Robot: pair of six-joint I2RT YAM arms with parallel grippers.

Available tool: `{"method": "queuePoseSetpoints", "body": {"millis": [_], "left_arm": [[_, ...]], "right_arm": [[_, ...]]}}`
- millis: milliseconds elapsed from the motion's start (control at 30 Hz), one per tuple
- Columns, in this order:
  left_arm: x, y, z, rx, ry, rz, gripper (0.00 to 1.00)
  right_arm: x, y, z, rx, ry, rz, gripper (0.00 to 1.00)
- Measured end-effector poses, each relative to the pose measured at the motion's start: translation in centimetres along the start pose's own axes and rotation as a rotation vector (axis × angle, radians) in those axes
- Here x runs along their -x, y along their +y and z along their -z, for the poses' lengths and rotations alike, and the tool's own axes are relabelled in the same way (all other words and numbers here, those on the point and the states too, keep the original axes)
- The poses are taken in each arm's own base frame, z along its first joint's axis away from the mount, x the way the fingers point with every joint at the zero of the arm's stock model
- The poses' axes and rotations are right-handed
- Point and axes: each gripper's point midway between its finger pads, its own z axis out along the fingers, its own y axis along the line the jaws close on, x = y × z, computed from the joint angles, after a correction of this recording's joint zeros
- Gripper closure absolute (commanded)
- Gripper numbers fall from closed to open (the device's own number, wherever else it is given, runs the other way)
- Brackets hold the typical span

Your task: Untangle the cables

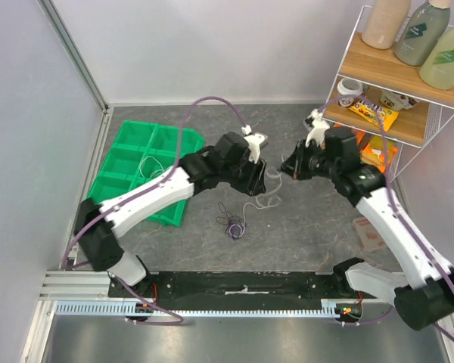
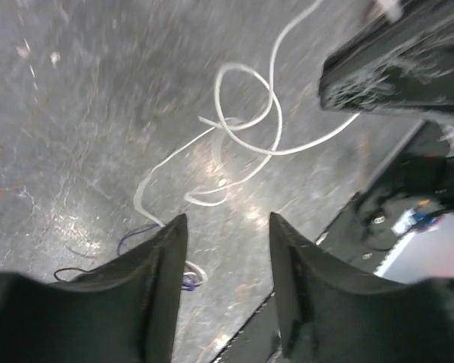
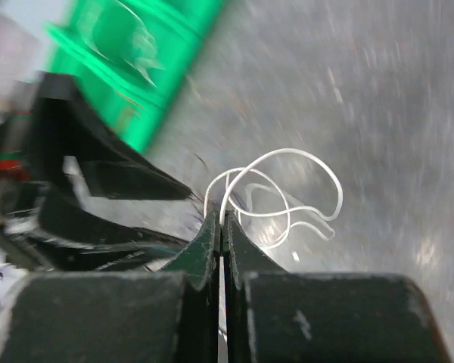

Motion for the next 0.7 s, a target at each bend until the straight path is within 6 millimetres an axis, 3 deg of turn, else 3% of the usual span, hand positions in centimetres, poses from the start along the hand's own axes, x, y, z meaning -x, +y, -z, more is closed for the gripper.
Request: {"method": "queuePoseSetpoints", "body": {"millis": [33, 100, 167, 267, 367, 467, 600, 700], "left_arm": [[1.4, -0.7, 1.6, -0.017, -0.052, -0.006, 0.33], [3.6, -2.0, 4.7, -0.050, -0.148, -0.018, 0.23], [5.7, -3.3, 8.2, -0.090, -0.262, -0.036, 0.16], [9.1, -5.6, 13.6, -0.173, -0.463, -0.076, 0.12], [11.6, -8.1, 17.7, -0.280, -0.633, -0.126, 0.11], [13.1, -9.9, 19.7, -0.364, -0.720, -0.170, 0.12], [13.6, -11.8, 19.5, -0.472, -0.732, -0.207, 0.18], [13.5, -12.3, 18.4, -0.513, -0.703, -0.202, 0.38]], "right_arm": [[2.7, 2.3, 1.9, 0.059, -0.081, 0.056, 1.00], [5.7, 5.4, 5.0, 0.141, -0.186, 0.134, 1.00], [7.4, 8.5, 8.1, 0.236, -0.256, 0.203, 1.00], [8.9, 11.8, 11.1, 0.349, -0.305, 0.250, 1.00], [10.3, 14.4, 13.3, 0.433, -0.350, 0.255, 1.00], [12.3, 17.4, 16.2, 0.533, -0.415, 0.244, 1.00], [14.7, 21.2, 20.2, 0.682, -0.511, 0.214, 1.00], [16.0, 23.5, 23.1, 0.793, -0.574, 0.187, 1.00]]}}
